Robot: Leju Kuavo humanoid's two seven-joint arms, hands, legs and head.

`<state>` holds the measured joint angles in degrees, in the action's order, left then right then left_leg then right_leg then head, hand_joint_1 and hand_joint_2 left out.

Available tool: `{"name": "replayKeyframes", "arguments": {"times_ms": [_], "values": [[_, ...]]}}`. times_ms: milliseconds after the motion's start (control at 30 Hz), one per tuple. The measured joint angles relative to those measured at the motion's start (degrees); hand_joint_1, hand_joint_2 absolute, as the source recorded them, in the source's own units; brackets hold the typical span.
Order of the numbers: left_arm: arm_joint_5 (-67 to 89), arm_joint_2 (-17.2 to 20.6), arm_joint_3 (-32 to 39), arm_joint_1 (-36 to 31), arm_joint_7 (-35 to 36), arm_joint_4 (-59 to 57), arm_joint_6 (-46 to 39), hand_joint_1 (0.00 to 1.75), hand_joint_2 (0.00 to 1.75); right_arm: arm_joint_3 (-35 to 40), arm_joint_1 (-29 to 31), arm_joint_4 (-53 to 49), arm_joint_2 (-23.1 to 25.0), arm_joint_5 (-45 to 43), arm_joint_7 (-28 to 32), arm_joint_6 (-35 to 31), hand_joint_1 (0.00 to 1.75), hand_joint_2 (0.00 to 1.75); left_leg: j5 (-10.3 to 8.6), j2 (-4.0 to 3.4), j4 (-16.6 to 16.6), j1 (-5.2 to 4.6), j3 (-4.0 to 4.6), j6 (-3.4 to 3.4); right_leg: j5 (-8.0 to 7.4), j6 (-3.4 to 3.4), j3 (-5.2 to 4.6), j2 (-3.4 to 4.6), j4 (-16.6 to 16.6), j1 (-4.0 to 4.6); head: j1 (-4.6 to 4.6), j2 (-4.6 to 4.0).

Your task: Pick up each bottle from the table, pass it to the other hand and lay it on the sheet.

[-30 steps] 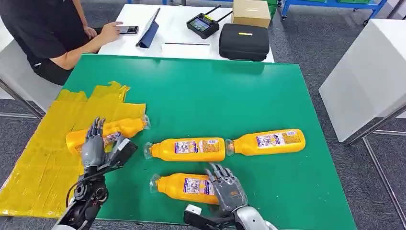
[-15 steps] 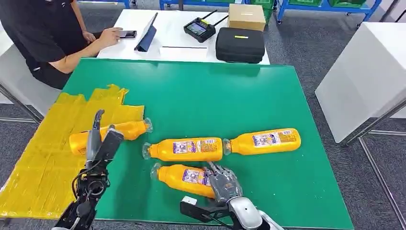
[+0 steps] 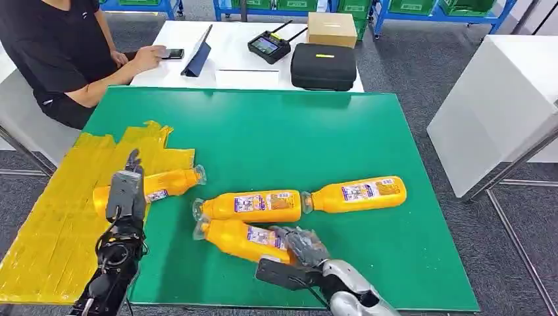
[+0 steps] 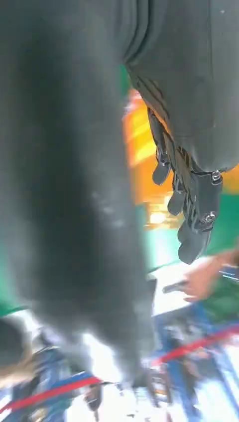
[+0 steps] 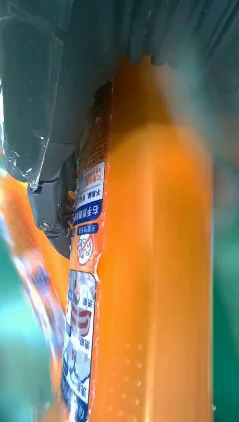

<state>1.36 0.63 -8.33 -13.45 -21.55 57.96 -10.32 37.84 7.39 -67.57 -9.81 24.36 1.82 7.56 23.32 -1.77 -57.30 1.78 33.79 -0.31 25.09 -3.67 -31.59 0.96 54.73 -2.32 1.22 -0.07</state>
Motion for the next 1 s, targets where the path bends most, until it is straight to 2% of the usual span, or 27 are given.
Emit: {"name": "replayKeyframes", "arguments": {"times_ms": [67,233,267,300,433,667,1000], "values": [[-7.72,0.13,0.55,1.44,-0.24,1.37,5.97,0.0,1.75,-1.6,-2.15,-3.04,-0.57,-8.35,3.42,0.92,1.75,1.75,-0.4,0.26,-0.02,0.0,0.41,-0.06,-0.18,-0.02,0.34,-0.17,0.06,0.0,0.04,0.0],[-9.3,0.22,0.7,2.01,-0.33,1.8,7.11,0.0,1.75,-1.91,-2.86,-3.82,-0.74,-9.88,3.95,0.99,1.75,1.75,-0.6,0.36,-0.03,0.0,0.67,-0.07,-0.27,-0.1,0.14,-0.24,0.11,0.0,0.02,0.0],[-11.71,0.44,0.87,3.56,-0.5,2.91,8.78,0.0,1.75,-3.26,-3.7,-6.26,-1.6,-12.24,4.77,0.95,1.75,1.75,-0.72,0.41,-0.06,-0.01,1.45,-0.05,-0.32,-0.16,-0.57,-0.32,0.13,-0.01,-0.02,0.0],[-20.63,0.72,0.99,5.9,-0.81,5.27,14.86,0.0,1.75,-4.46,-4.73,-9.27,-2.01,-17.01,10.26,-1.76,1.75,1.75,-0.71,0.56,-0.07,-0.07,1.86,-0.04,-0.31,-0.17,-0.94,-0.47,0.13,-0.09,0.02,0.0],[-23.76,0.72,-0.44,9.69,-0.85,10.67,15.14,0.0,1.75,-6.02,-5.25,-12.56,-2.34,-18.09,10.42,-4.61,1.75,1.75,-0.68,0.66,-0.07,-0.09,2.26,-0.04,-0.28,-0.16,-1.34,-0.6,0.11,-0.11,0.0,0.0],[-21.68,-0.07,-4.33,14.59,0.02,21.27,13.03,0.0,1.75,-7.41,-3.83,-12.03,1.16,-14.63,9.02,-10.27,1.75,1.75,-0.69,0.67,-0.05,-0.06,2.46,-0.05,-0.28,-0.15,-1.55,-0.61,0.11,-0.07,0.02,0.0],[-16.26,-3.54,-9.18,13.43,3.12,25.77,11.93,0.0,1.75,-6.36,2.27,-7.75,10.56,-2.43,1.61,-17.57,1.75,1.75,-0.78,0.71,-0.06,-0.05,2.47,-0.04,-0.3,-0.15,-1.54,-0.63,0.12,-0.07,0.0,0.0]]}}
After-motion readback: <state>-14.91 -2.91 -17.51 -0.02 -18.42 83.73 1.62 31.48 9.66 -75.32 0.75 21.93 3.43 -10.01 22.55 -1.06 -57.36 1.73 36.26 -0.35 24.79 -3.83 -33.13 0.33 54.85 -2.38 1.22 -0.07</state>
